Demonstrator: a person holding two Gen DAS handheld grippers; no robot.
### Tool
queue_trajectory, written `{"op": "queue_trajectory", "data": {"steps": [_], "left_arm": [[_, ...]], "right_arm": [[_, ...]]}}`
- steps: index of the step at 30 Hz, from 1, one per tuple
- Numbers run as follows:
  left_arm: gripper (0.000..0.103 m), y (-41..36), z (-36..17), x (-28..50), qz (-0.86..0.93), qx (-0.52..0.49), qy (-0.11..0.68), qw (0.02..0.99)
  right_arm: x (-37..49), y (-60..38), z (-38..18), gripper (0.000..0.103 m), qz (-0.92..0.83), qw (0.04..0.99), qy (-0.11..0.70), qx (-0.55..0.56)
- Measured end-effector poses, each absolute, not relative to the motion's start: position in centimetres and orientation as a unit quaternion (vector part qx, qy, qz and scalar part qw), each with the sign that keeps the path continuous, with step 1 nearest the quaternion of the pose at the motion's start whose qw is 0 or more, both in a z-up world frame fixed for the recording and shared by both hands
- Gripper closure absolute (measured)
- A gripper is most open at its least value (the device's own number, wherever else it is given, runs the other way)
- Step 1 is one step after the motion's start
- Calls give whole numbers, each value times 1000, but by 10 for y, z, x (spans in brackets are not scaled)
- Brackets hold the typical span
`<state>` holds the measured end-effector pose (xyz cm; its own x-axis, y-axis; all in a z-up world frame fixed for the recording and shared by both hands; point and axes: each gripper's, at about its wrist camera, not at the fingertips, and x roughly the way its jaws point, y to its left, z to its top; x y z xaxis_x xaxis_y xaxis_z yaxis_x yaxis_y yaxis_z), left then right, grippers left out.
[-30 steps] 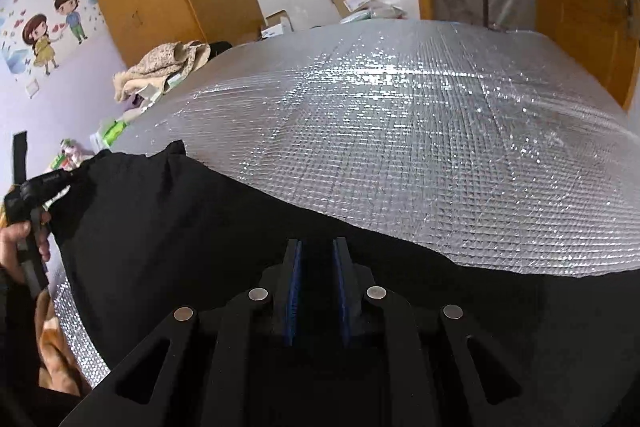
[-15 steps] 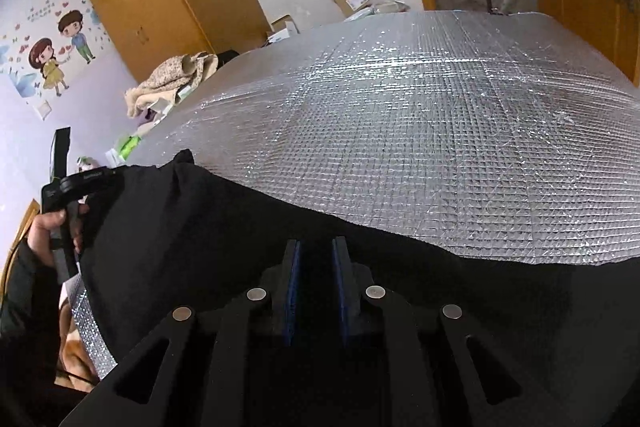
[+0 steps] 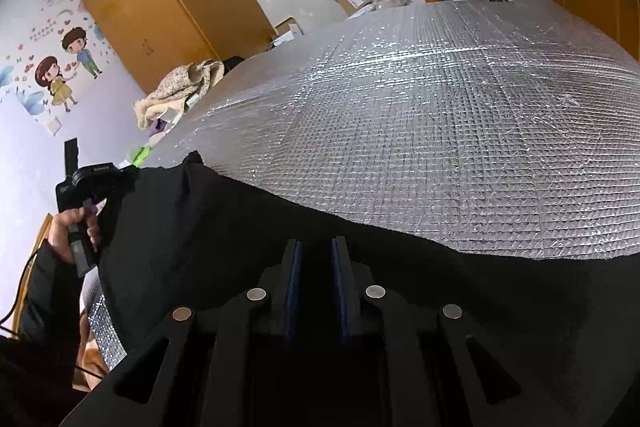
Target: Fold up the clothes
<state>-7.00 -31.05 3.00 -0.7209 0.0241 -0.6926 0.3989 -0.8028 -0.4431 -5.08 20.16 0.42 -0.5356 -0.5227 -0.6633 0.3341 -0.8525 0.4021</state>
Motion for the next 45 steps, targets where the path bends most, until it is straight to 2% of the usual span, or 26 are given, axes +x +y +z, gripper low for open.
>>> {"op": "queue_trajectory", "data": {"steps": [4, 10, 13, 18, 24, 28, 33, 37, 45], "left_arm": [[95, -327, 40, -49, -883, 312, 338, 91], [91, -341, 75, 4, -909, 242, 324, 103], [91, -328, 74, 25, -917, 253, 290, 104], [91, -317, 41, 40, -908, 310, 258, 114], [91, -335, 31, 52, -900, 301, 282, 139], [91, -319, 51, 48, -914, 288, 260, 120], [91, -293, 48, 21, -923, 314, 187, 120], [91, -306, 25, 12, -899, 350, 225, 133], [89, -260, 44, 29, -918, 331, 182, 122]], "right_arm": [[-49, 204, 2, 86, -867, 249, -123, 414], [-50, 205, 2, 86, -866, 250, -128, 413], [-50, 205, 2, 86, -866, 250, -130, 413], [-49, 205, 0, 86, -866, 250, -131, 413], [-48, 205, 1, 86, -867, 249, -130, 412], [-48, 208, 0, 86, -866, 250, -136, 411], [-48, 208, 0, 86, -866, 250, -136, 411], [-48, 210, -1, 86, -866, 251, -136, 411], [-47, 206, 3, 86, -870, 244, -124, 411]]}}
